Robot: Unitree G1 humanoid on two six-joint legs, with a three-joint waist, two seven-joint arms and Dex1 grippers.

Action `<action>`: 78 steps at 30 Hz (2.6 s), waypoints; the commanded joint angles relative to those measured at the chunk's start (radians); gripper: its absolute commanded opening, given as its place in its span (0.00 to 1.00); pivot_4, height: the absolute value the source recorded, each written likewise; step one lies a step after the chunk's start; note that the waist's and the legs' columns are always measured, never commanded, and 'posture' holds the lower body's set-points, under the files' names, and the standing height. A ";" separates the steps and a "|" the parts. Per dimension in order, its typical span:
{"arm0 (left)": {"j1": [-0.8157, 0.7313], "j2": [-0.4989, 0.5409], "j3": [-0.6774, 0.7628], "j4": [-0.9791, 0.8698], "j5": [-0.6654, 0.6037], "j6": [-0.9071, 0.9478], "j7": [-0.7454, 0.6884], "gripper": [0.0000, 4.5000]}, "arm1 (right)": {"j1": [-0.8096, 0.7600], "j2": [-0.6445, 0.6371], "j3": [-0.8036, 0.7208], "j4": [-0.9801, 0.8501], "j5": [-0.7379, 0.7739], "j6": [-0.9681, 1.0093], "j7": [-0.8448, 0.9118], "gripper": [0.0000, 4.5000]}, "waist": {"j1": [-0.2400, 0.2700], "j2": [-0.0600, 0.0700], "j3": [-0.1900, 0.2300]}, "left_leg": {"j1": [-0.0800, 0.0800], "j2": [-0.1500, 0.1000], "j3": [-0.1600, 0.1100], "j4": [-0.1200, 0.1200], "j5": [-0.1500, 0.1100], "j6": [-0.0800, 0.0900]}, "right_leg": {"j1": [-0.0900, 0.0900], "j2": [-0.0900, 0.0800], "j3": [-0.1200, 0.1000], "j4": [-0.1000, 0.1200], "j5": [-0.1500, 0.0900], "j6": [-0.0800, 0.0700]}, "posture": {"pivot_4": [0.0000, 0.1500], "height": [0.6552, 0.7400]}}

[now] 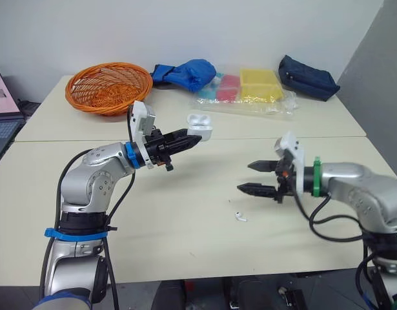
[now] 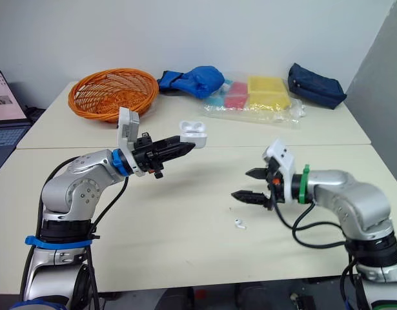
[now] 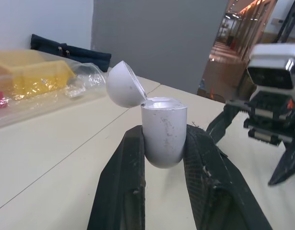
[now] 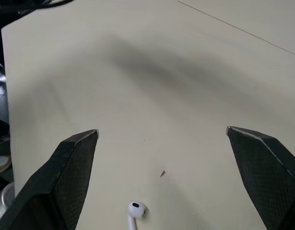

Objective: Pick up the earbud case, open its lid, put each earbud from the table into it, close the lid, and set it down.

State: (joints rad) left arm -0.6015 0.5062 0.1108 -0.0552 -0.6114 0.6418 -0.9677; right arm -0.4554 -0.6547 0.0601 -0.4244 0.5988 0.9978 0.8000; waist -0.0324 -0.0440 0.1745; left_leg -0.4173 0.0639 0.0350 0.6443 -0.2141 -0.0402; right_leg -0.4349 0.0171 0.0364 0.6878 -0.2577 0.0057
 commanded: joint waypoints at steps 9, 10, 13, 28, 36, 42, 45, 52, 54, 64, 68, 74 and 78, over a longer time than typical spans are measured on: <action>0.024 0.009 0.010 -0.091 -0.031 -0.002 0.035 0.16 | 0.311 0.061 0.185 -0.006 -0.254 -0.351 -0.083 0.99 | 0.000 0.000 0.000 | 0.001 -0.001 0.001 0.001 0.000 0.000 | 0.005 -0.001 0.001 -0.007 0.003 0.005 | 1.00 1.00; 0.023 0.009 0.009 -0.091 -0.032 -0.002 0.036 0.16 | 0.314 0.065 0.191 0.004 -0.269 -0.363 -0.086 0.99 | 0.000 0.000 0.000 | 0.002 -0.001 0.001 0.002 0.000 0.000 | 0.006 -0.001 0.001 -0.007 0.004 0.005 | 1.00 1.00; 0.022 0.012 0.008 -0.098 -0.036 0.003 0.041 0.16 | 0.327 0.042 0.223 0.036 -0.333 -0.434 -0.066 0.99 | 0.001 0.000 0.000 | 0.003 -0.001 0.000 0.001 0.000 0.000 | 0.008 -0.001 0.001 -0.007 0.004 0.005 | 1.00 1.00; 0.021 0.026 0.004 -0.094 -0.030 -0.007 0.038 0.16 | 0.336 -0.005 0.283 0.133 -0.501 -0.595 -0.028 0.31 | 0.001 -0.001 0.000 | 0.012 -0.001 0.000 0.001 0.000 0.000 | 0.016 -0.001 0.002 -0.008 0.004 0.004 | 1.00 1.00; 0.027 0.018 0.000 -0.094 -0.029 -0.012 0.043 0.16 | 0.345 -0.021 0.250 0.109 -0.476 -0.572 -0.003 0.09 | 0.002 -0.001 0.000 | 0.012 -0.002 0.001 0.001 0.000 0.000 | 0.016 -0.001 0.004 -0.008 0.004 0.005 | 1.00 1.00; 0.029 0.011 -0.004 -0.100 -0.032 -0.015 0.043 0.16 | 0.296 -0.053 0.157 0.041 -0.362 -0.516 0.077 0.09 | 0.006 -0.001 0.000 | 0.012 -0.002 0.002 0.001 0.000 0.000 | 0.016 -0.001 0.004 -0.008 0.004 0.005 | 1.00 1.00; 0.037 0.007 -0.005 -0.107 -0.034 -0.015 0.045 0.16 | 0.291 -0.151 0.081 0.005 -0.312 -0.520 0.171 0.09 | 0.004 0.000 0.000 | 0.012 -0.002 0.003 0.000 0.000 0.000 | 0.015 -0.001 0.004 -0.008 0.004 0.005 | 1.00 1.00; 0.069 -0.006 -0.004 -0.106 -0.033 -0.045 0.037 0.16 | 0.258 -0.580 -0.076 0.239 -0.313 -0.648 0.537 0.09 | 0.003 0.003 0.003 | 0.011 -0.002 0.003 0.000 0.000 0.000 | 0.015 -0.001 0.003 -0.010 0.004 0.004 | 1.00 1.00; 0.071 -0.010 -0.006 -0.103 -0.032 -0.053 0.038 0.16 | 0.235 -0.618 -0.039 0.331 -0.379 -0.730 0.575 0.09 | 0.000 0.003 0.003 | 0.012 -0.001 0.002 -0.001 0.000 0.000 | 0.015 0.000 0.003 -0.010 0.003 0.003 | 1.00 1.00; 0.111 -0.027 -0.007 -0.155 -0.048 -0.045 0.077 0.16 | 0.022 -0.563 0.159 0.678 -0.624 -0.897 0.642 0.09 | -0.001 0.004 0.004 | 0.013 -0.002 0.005 -0.002 0.000 0.000 | 0.014 -0.001 0.005 -0.009 0.003 0.003 | 1.00 1.00; 0.129 -0.021 -0.006 -0.171 -0.056 -0.048 0.082 0.16 | -0.021 -0.560 0.196 0.744 -0.682 -0.961 0.668 0.09 | 0.000 0.005 0.005 | 0.013 -0.002 0.005 -0.002 0.000 0.000 | 0.014 -0.001 0.005 -0.009 0.003 0.003 | 1.00 1.00; 0.131 -0.029 -0.001 -0.201 -0.086 -0.056 0.085 0.16 | -0.042 -0.552 0.204 0.791 -0.718 -0.974 0.698 0.09 | 0.000 0.006 0.005 | 0.014 -0.002 0.007 -0.002 0.000 0.000 | 0.015 -0.001 0.005 -0.008 0.003 0.003 | 1.00 1.00; 0.119 -0.040 -0.006 -0.216 -0.088 -0.075 0.092 0.16 | -0.055 -0.543 0.207 0.828 -0.739 -0.985 0.692 0.09 | 0.000 0.006 0.005 | 0.014 -0.002 0.007 -0.001 0.000 0.000 | 0.015 -0.001 0.005 -0.008 0.003 0.003 | 1.00 1.00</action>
State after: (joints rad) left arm -0.4647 0.4686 0.0857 -0.2320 -0.6855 0.5974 -0.8812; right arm -0.4895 -1.1902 0.2739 0.3914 -0.1281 0.0247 1.4827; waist -0.0322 -0.0384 0.1794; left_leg -0.4025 0.0623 0.0426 0.6428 -0.2144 -0.0402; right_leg -0.4200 0.0164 0.0414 0.6798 -0.2548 0.0092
